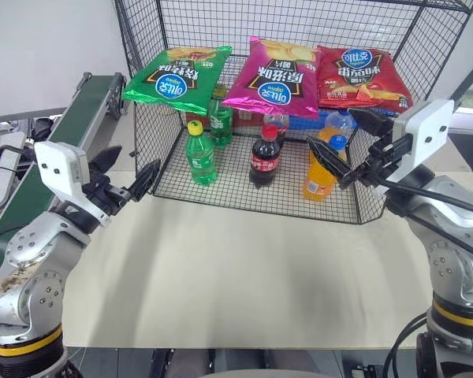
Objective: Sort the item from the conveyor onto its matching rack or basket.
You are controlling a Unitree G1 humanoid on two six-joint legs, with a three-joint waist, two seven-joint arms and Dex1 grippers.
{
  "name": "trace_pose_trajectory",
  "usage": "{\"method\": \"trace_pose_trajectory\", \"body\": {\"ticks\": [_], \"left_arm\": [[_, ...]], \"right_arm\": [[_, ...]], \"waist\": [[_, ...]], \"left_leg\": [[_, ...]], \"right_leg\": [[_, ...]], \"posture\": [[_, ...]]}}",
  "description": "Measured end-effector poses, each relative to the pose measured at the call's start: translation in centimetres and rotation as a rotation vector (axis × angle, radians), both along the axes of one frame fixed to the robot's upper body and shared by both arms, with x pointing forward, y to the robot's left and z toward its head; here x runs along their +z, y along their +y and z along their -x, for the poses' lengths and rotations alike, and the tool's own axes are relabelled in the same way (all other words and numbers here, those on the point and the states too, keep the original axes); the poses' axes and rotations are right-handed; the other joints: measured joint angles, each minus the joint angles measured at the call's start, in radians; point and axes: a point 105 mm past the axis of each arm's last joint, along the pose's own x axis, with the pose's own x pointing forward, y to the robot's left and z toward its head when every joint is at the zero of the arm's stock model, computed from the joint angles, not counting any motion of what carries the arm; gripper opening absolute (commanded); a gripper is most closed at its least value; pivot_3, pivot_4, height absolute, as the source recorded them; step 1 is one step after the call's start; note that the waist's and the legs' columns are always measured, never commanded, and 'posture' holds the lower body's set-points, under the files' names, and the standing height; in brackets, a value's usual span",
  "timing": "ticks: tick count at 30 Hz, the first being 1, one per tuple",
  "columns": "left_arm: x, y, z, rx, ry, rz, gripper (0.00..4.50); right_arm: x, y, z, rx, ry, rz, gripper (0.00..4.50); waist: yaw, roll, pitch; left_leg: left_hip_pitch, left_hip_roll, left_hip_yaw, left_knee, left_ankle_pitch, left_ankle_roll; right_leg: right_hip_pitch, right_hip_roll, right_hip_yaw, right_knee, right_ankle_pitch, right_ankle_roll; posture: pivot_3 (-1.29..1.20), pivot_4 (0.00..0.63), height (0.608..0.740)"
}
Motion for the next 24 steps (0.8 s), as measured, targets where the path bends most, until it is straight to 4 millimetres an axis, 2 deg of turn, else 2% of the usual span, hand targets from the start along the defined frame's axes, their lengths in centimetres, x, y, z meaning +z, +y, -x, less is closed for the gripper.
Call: {"method": "trace_pose_trajectory", "body": {"ticks": [12, 24], "left_arm": [[-0.8, -1.6, -0.2, -0.043, 0.000, -0.015, 4.45], [-1.3, -2.1, -0.1, -0.065, 0.013, -0.036, 4.45]], "right_arm": [[-0.2, -0.2, 0.3, -0.037, -0.021, -0.016, 4.50], [0.0, 0.0, 0.6, -0.031, -0.035, -0.014, 4.50]], "waist": [[-0.001, 0.000, 0.000], [-0.001, 0.000, 0.000]], "left_leg": [[0.000, 0.000, 0.000, 0.000, 0.000, 0.000], [0.000, 0.000, 0.000, 0.000, 0.000, 0.000]], "right_leg": [[0.000, 0.000, 0.000, -0.001, 0.000, 0.000], [0.000, 0.001, 0.000, -0.001, 0.000, 0.000]], "posture": [[0.00, 0.150, 0.740], [0.00, 0.150, 0.740]]}}
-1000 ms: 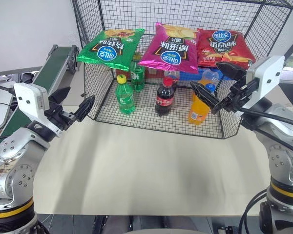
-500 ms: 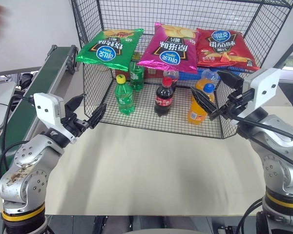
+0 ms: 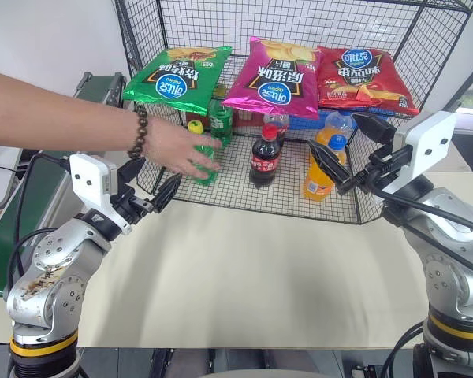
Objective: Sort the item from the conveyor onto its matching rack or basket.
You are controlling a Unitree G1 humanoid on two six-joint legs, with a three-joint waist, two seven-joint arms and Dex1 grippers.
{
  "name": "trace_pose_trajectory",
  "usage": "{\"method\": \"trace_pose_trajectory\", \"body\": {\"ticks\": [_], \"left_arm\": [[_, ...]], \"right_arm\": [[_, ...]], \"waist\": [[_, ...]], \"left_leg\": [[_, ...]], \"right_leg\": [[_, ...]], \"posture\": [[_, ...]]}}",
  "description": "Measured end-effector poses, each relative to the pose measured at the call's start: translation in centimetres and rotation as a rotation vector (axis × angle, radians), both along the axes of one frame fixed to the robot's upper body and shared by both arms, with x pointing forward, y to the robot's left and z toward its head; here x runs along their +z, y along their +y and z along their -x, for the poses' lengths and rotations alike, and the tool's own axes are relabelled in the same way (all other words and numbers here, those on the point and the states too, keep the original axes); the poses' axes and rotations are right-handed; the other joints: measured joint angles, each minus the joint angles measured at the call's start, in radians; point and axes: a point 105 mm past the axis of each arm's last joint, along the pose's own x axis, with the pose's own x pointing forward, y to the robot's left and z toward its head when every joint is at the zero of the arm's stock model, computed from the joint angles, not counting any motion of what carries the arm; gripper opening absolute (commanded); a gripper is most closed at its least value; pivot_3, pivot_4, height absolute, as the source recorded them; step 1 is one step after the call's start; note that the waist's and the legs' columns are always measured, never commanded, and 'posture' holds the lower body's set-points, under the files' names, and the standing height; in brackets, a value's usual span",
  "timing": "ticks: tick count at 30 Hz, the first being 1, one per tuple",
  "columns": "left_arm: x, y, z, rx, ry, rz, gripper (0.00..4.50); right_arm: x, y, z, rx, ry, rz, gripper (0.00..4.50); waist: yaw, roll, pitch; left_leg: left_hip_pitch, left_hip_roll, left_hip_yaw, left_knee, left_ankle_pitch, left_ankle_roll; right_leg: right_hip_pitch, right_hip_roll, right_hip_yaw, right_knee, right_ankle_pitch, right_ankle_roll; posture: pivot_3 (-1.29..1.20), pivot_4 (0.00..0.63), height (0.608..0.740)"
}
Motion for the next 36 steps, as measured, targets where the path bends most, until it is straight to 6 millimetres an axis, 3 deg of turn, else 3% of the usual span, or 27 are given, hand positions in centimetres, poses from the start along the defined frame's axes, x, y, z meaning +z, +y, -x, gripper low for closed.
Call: {"method": "trace_pose_trajectory", "body": {"ticks": [10, 17, 23, 36], "left_arm": [[-0.2, 0.1, 0.3, 0.008, 0.003, -0.005, 4.45], [-1.5, 0.2, 1.4, 0.043, 0.047, 0.025, 4.45], [-1.9, 1.6, 2.1, 0.145, 0.058, 0.045, 4.45], [-2.0, 4.2, 2.2, 0.270, 0.060, 0.036, 4.45]], "right_arm": [[0.0, 0.1, 0.0, 0.005, 0.001, -0.005, 4.50], [-0.1, 0.9, 0.3, 0.077, 0.014, 0.003, 4.50], [-0.8, 2.4, 0.8, 0.200, 0.055, 0.018, 4.50], [-1.3, 3.6, 0.4, 0.293, 0.096, 0.030, 4.50]], "waist": [[0.001, 0.000, 0.000], [-0.001, 0.000, 0.000], [-0.001, 0.000, 0.000], [0.000, 0.000, 0.000]], "left_leg": [[0.000, 0.000, 0.000, 0.000, 0.000, 0.000], [0.000, 0.000, 0.000, -0.001, 0.000, 0.000], [0.003, 0.001, 0.000, -0.002, 0.000, 0.000], [0.003, 0.000, 0.000, -0.002, 0.000, 0.000]], "right_leg": [[0.000, 0.000, 0.000, 0.000, 0.000, 0.000], [0.001, -0.001, 0.000, -0.004, 0.000, 0.000], [0.005, 0.000, 0.000, -0.006, 0.000, 0.000], [0.006, -0.001, 0.000, -0.007, 0.000, 0.000]], "posture": [[0.00, 0.150, 0.740], [0.00, 0.150, 0.740], [0.00, 0.150, 0.740], [0.00, 0.150, 0.740]]}}
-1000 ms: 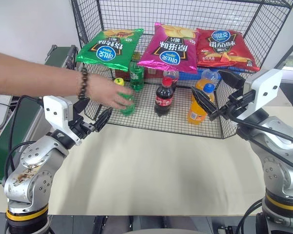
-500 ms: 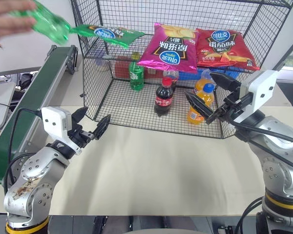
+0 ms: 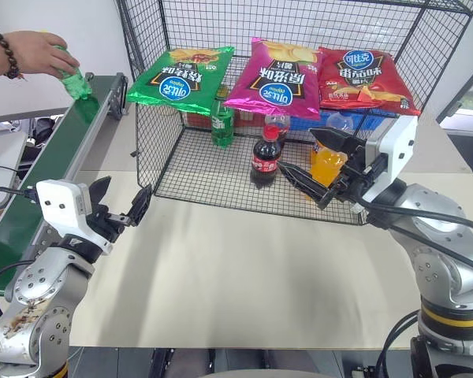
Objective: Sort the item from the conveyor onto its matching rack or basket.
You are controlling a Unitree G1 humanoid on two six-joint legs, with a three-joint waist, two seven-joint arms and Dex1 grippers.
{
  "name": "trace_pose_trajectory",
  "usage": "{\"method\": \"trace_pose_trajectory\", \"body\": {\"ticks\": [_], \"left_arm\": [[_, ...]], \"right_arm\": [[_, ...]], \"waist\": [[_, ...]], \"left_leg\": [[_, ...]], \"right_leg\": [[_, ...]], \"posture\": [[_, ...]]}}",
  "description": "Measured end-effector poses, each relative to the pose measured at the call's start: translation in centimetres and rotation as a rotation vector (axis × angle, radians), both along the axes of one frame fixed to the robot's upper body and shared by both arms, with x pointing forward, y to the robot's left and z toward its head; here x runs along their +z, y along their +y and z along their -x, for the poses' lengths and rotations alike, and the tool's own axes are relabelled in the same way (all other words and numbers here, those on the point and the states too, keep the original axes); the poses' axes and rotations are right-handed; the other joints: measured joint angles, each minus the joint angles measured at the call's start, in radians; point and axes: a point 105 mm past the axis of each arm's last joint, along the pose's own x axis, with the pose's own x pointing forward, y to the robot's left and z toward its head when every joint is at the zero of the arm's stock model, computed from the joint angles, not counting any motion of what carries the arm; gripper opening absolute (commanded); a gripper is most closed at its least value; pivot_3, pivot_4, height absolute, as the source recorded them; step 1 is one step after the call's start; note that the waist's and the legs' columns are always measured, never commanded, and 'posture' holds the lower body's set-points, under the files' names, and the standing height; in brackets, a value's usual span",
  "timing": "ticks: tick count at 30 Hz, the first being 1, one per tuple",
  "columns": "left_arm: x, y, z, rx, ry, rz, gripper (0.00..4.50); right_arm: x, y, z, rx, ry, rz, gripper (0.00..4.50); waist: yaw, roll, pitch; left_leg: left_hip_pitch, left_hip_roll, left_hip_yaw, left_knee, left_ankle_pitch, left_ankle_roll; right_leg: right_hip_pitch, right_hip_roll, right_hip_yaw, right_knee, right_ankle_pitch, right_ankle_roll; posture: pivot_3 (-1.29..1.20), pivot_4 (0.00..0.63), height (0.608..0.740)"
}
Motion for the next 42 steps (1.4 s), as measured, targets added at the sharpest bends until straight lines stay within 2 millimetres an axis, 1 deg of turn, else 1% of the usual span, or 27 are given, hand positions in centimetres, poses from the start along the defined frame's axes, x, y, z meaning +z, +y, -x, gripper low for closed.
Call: {"method": "trace_pose_trajectory", "body": {"ticks": [7, 11, 16, 20, 23, 27, 31, 37, 40, 42], "left_arm": [[-0.5, 0.4, -0.3, 0.007, 0.015, -0.003, 4.45], [-0.1, 0.5, -0.7, 0.008, 0.003, 0.003, 4.45], [-0.3, 0.5, -0.7, 0.015, 0.004, 0.012, 4.45], [-0.7, 1.1, -0.5, 0.061, 0.018, 0.006, 4.45], [-0.7, 2.2, -0.2, 0.128, 0.017, -0.013, 4.45], [0.5, 4.6, 0.8, 0.269, -0.050, -0.015, 4.45], [1.5, 6.9, 1.8, 0.389, -0.091, -0.024, 4.45], [1.8, 9.4, 3.7, 0.488, -0.099, -0.052, 4.45], [2.4, 10.4, 4.4, 0.510, -0.113, -0.077, 4.45], [2.5, 11.1, 4.6, 0.508, -0.106, -0.087, 4.45]], "right_arm": [[0.0, 0.2, -0.1, 0.008, -0.001, 0.002, 4.50], [0.1, 0.2, -0.1, 0.007, -0.004, 0.001, 4.50], [0.1, 0.2, 0.0, 0.014, -0.005, 0.003, 4.50], [0.2, 0.5, 0.2, 0.054, -0.006, 0.012, 4.50], [1.0, 1.1, 0.4, 0.132, -0.007, 0.010, 4.50], [2.8, 2.5, 0.8, 0.302, 0.017, -0.009, 4.50], [3.8, 3.8, 1.4, 0.465, 0.065, -0.013, 4.50], [4.7, 5.3, 1.7, 0.605, 0.103, -0.025, 4.50], [5.2, 5.8, 2.0, 0.650, 0.099, -0.031, 4.50], [5.2, 6.3, 2.4, 0.693, 0.112, -0.031, 4.50]], "waist": [[0.000, 0.000, 0.000], [0.000, 0.000, 0.000], [-0.001, 0.000, 0.000], [-0.002, 0.000, 0.000], [-0.004, 0.000, 0.001], [-0.004, -0.001, 0.001], [0.000, -0.001, 0.002], [-0.001, -0.001, 0.002], [-0.001, -0.001, 0.002], [-0.002, -0.001, 0.002]], "left_leg": [[0.000, 0.000, 0.000, 0.000, 0.000, 0.000], [0.000, 0.000, 0.000, 0.000, 0.000, 0.000], [0.000, 0.000, 0.000, -0.001, 0.000, 0.000], [0.000, 0.000, 0.000, -0.001, 0.000, 0.000], [0.001, 0.000, 0.000, -0.001, 0.000, 0.000], [0.001, 0.001, 0.000, -0.002, 0.000, 0.000], [0.001, 0.001, 0.000, -0.002, 0.000, 0.000], [0.001, 0.001, -0.001, -0.003, 0.000, 0.000], [0.001, 0.001, -0.001, -0.004, 0.000, 0.000], [0.002, 0.002, -0.001, -0.004, 0.000, 0.000]], "right_leg": [[0.000, 0.000, 0.000, 0.000, 0.000, 0.000], [0.000, 0.000, 0.000, 0.000, 0.000, 0.000], [0.000, 0.000, 0.000, 0.000, 0.000, 0.000], [0.000, 0.000, 0.000, 0.000, 0.000, 0.000], [0.000, 0.000, 0.000, 0.000, 0.000, 0.000], [0.000, 0.000, 0.000, -0.001, 0.000, 0.000], [0.000, -0.002, 0.000, -0.001, 0.000, 0.000], [0.000, -0.004, 0.000, -0.001, 0.000, -0.001], [0.000, -0.005, 0.000, -0.001, 0.000, -0.001], [0.000, -0.005, 0.000, -0.001, 0.000, -0.001]], "posture": [[0.00, 0.150, 0.740], [0.00, 0.150, 0.740], [0.00, 0.150, 0.740], [0.00, 0.150, 0.740], [0.00, 0.150, 0.740], [0.00, 0.150, 0.740], [0.00, 0.150, 0.740], [0.00, 0.150, 0.740], [0.00, 0.150, 0.740], [0.00, 0.150, 0.740]]}}
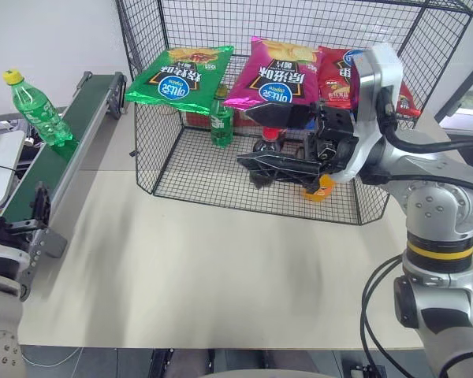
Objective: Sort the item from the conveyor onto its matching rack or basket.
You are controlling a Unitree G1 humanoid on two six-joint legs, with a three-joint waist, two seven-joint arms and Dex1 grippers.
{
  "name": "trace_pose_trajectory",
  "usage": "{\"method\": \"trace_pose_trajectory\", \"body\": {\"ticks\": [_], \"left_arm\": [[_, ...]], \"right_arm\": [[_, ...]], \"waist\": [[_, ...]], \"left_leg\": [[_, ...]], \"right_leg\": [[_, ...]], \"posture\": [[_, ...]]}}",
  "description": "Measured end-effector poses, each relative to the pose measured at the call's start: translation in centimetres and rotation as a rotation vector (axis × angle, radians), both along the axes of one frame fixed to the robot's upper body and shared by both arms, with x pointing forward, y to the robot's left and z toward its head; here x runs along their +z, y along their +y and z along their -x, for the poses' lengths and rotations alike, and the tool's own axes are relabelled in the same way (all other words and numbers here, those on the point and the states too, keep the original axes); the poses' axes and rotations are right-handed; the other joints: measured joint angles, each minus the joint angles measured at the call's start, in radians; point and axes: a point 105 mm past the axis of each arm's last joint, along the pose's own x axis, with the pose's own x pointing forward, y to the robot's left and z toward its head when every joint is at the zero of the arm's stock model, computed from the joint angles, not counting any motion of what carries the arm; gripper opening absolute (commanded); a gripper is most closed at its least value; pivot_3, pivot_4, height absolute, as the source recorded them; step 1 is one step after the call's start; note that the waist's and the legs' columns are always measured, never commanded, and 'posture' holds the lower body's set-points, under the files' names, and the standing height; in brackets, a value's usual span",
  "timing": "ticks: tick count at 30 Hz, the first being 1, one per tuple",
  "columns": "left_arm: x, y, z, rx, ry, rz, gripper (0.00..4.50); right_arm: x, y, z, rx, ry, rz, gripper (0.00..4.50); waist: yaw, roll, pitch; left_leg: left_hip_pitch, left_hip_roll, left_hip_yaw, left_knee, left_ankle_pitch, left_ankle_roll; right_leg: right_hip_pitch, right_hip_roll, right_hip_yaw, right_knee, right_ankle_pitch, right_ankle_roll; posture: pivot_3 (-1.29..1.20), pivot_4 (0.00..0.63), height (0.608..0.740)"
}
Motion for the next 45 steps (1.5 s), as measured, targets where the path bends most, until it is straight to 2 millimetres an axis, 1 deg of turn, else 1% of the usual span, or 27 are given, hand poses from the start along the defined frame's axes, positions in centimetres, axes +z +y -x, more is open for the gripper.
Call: {"method": "trace_pose_trajectory", "body": {"ticks": [3, 7, 8, 12, 16, 19, 20, 23, 28, 32, 36, 41, 42, 44, 45], "left_arm": [[0.1, 0.6, 0.1, -0.017, 0.007, 0.007, 4.45], [0.0, 2.9, 0.7, 0.032, 0.019, 0.012, 4.45], [-0.1, 3.2, 0.7, 0.034, 0.025, 0.014, 4.45], [-0.3, 4.0, 0.5, 0.020, 0.039, 0.031, 4.45], [0.1, 4.5, 0.4, 0.004, 0.021, 0.059, 4.45], [0.1, 4.7, 0.3, -0.010, 0.014, 0.092, 4.45], [0.1, 4.9, 0.3, -0.004, 0.011, 0.101, 4.45], [0.2, 6.4, 0.7, 0.036, -0.003, 0.130, 4.45], [0.1, 7.2, 0.8, 0.058, 0.002, 0.141, 4.45], [-0.2, 7.7, 1.0, 0.073, 0.009, 0.144, 4.45], [-1.0, 8.4, 1.0, 0.088, 0.022, 0.174, 4.45], [-1.6, 9.5, 1.6, 0.136, 0.024, 0.211, 4.45], [-1.6, 9.9, 1.8, 0.148, 0.017, 0.210, 3.90], [-1.6, 10.2, 2.1, 0.160, 0.006, 0.209, 3.18], [-1.7, 10.3, 2.3, 0.161, 0.008, 0.208, 3.09]], "right_arm": [[-0.3, 0.3, 0.1, 0.018, 0.016, 0.009, 4.50], [-0.2, 0.4, 0.4, 0.038, 0.022, 0.008, 4.50], [-0.2, 0.4, 0.4, 0.039, 0.022, 0.008, 4.50], [-0.2, 0.4, 0.4, 0.039, 0.022, 0.008, 4.50], [-0.2, 0.4, 0.4, 0.039, 0.021, 0.008, 4.50], [-0.1, 0.4, 0.5, 0.042, 0.015, 0.010, 4.50], [-0.1, 0.5, 0.6, 0.043, 0.014, 0.010, 4.50], [-0.1, 0.5, 0.6, 0.042, 0.014, 0.010, 4.50], [-0.1, 0.5, 0.6, 0.042, 0.013, 0.008, 4.50], [0.0, 0.6, 0.7, 0.038, 0.006, 0.007, 4.50], [0.3, 0.7, 0.8, 0.038, -0.006, 0.005, 4.50], [0.5, 0.8, 0.9, 0.043, -0.013, 0.003, 4.50], [0.5, 0.8, 0.9, 0.043, -0.013, 0.003, 4.50], [0.5, 0.8, 0.9, 0.042, -0.013, 0.003, 4.50], [0.5, 0.8, 0.9, 0.042, -0.013, 0.003, 4.50]], "waist": [[0.001, 0.000, 0.000], [-0.001, 0.000, 0.000], [-0.001, 0.000, 0.000], [-0.001, -0.001, 0.001], [-0.001, -0.001, 0.001], [-0.001, -0.001, 0.001], [-0.001, -0.001, 0.001], [-0.002, -0.001, 0.001], [0.000, -0.001, 0.001], [0.000, -0.001, 0.001], [-0.001, -0.001, 0.001], [-0.001, -0.001, 0.001], [-0.001, -0.001, 0.001], [-0.001, -0.001, 0.001], [-0.001, -0.001, 0.001]], "left_leg": [[0.000, 0.000, 0.000, 0.000, 0.000, 0.000], [0.000, 0.000, 0.000, -0.001, 0.000, 0.000], [0.000, 0.000, 0.000, -0.001, 0.000, 0.000], [0.000, 0.000, 0.001, -0.002, 0.000, 0.000], [0.000, 0.000, 0.001, -0.002, 0.000, 0.000], [-0.001, 0.000, 0.001, -0.003, 0.000, 0.000], [-0.001, 0.000, 0.001, -0.003, 0.000, 0.000], [-0.001, 0.000, 0.001, -0.004, 0.000, 0.000], [-0.001, 0.000, 0.003, -0.004, 0.000, 0.000], [-0.001, 0.000, 0.003, -0.005, 0.000, 0.000], [-0.001, 0.001, 0.003, -0.005, 0.000, 0.000], [-0.001, 0.001, 0.003, -0.006, 0.000, 0.000], [-0.001, 0.001, 0.003, -0.006, 0.000, 0.000], [-0.001, 0.001, 0.003, -0.007, 0.000, 0.000], [-0.001, 0.001, 0.003, -0.007, 0.000, 0.000]], "right_leg": [[0.000, -0.002, -0.001, 0.000, 0.000, 0.000], [-0.001, -0.004, -0.002, 0.000, 0.000, 0.000], [-0.001, -0.005, -0.003, 0.000, 0.000, 0.000], [-0.003, -0.009, -0.009, 0.000, 0.001, -0.001], [-0.005, -0.013, -0.016, 0.000, 0.002, -0.004], [-0.006, -0.018, -0.027, 0.000, 0.003, -0.006], [-0.007, -0.018, -0.028, 0.000, 0.003, -0.006], [-0.010, -0.022, -0.034, 0.000, 0.004, -0.008], [-0.012, -0.032, -0.050, 0.001, 0.007, -0.012], [-0.013, -0.033, -0.052, 0.000, 0.008, -0.014], [-0.014, -0.034, -0.052, 0.000, 0.008, -0.015], [-0.015, -0.034, -0.052, 0.000, 0.009, -0.015], [-0.015, -0.034, -0.052, 0.000, 0.009, -0.015], [-0.015, -0.034, -0.052, 0.000, 0.009, -0.016], [-0.015, -0.034, -0.052, 0.000, 0.009, -0.016]], "posture": [[0.00, 0.150, 0.740], [0.00, 0.150, 0.740], [0.00, 0.150, 0.740], [0.00, 0.150, 0.740], [0.00, 0.150, 0.740], [0.00, 0.150, 0.740], [0.00, 0.150, 0.740], [0.00, 0.150, 0.740], [0.00, 0.150, 0.740], [0.00, 0.150, 0.740], [0.00, 0.150, 0.740], [0.00, 0.150, 0.740], [0.00, 0.150, 0.740], [0.00, 0.150, 0.740], [0.00, 0.150, 0.740]]}}
